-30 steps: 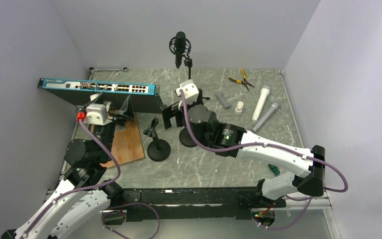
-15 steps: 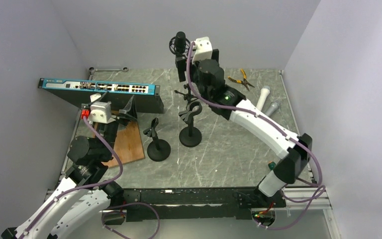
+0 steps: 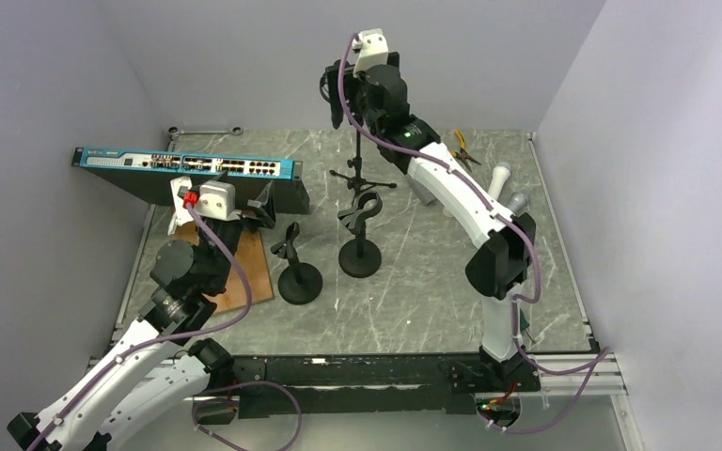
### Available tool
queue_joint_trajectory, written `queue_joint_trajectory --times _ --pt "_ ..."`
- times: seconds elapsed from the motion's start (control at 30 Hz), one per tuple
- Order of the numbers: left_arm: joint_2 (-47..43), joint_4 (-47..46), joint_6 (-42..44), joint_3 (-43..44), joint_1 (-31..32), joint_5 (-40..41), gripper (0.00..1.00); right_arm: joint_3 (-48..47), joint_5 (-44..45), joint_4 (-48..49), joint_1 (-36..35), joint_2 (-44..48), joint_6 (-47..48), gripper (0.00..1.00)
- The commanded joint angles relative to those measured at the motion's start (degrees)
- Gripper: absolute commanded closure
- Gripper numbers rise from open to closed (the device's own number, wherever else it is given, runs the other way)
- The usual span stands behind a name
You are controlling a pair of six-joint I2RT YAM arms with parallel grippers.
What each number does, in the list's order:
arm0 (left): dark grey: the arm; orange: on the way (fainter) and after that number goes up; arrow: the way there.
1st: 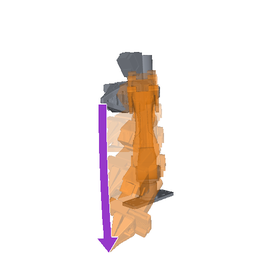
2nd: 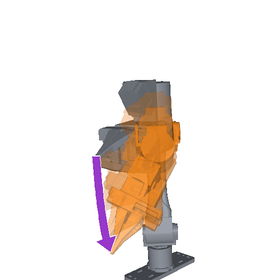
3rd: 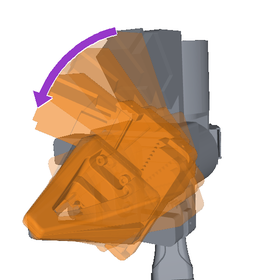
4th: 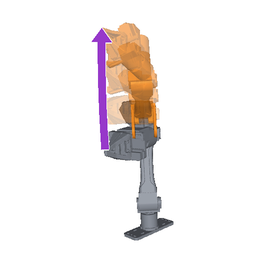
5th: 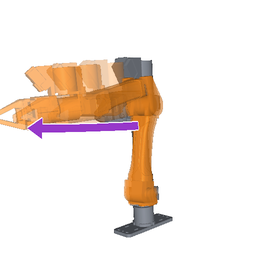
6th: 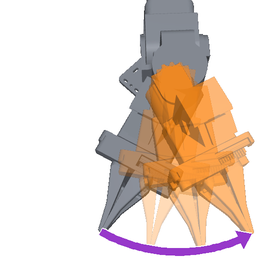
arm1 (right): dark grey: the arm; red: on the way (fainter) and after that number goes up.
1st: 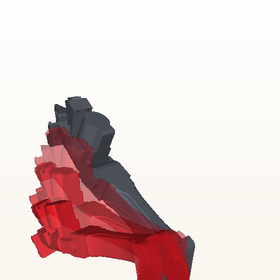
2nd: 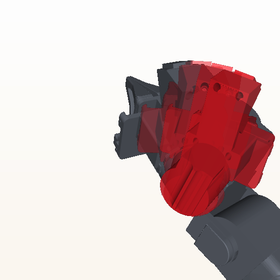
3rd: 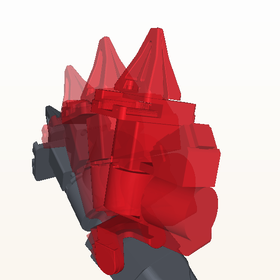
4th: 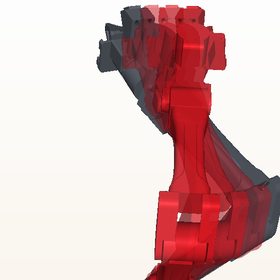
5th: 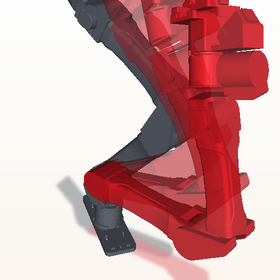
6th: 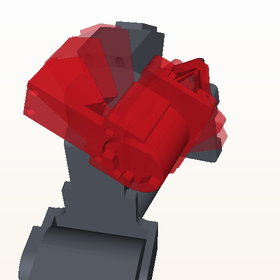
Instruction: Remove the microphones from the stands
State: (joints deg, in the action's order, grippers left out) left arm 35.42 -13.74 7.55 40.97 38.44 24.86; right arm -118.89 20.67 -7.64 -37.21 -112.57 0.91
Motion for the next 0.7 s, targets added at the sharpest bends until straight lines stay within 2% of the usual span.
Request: queue_joint_trajectory --times 0.0,0.17,0.3,0.47,0.67 --pt "0.35 -0.52 -1.85 2.25 -0.23 -1.97 0.11 -5.65 -4.73 3.00 1.20 -3.54 -0.31 0.00" --pt "0.35 -0.93 -1.11 2.02 -0.21 -1.61 0.11 -12.43 -8.94 2.26 3.88 -9.27 -4.85 0.00" --pt "0.53 -1.23 -0.05 1.92 -0.22 -0.58 0.11 -12.75 -12.22 4.18 4.86 -11.30 -5.63 0.05" --pt "1.39 -1.62 0.66 1.66 -0.22 -0.26 0.11 -14.83 -14.13 4.42 4.96 -13.39 -4.73 0.25" --pt "2.78 -1.02 -0.59 2.12 -0.22 -1.54 0.11 -16.61 -15.15 5.66 4.90 -12.60 -2.97 0.59"
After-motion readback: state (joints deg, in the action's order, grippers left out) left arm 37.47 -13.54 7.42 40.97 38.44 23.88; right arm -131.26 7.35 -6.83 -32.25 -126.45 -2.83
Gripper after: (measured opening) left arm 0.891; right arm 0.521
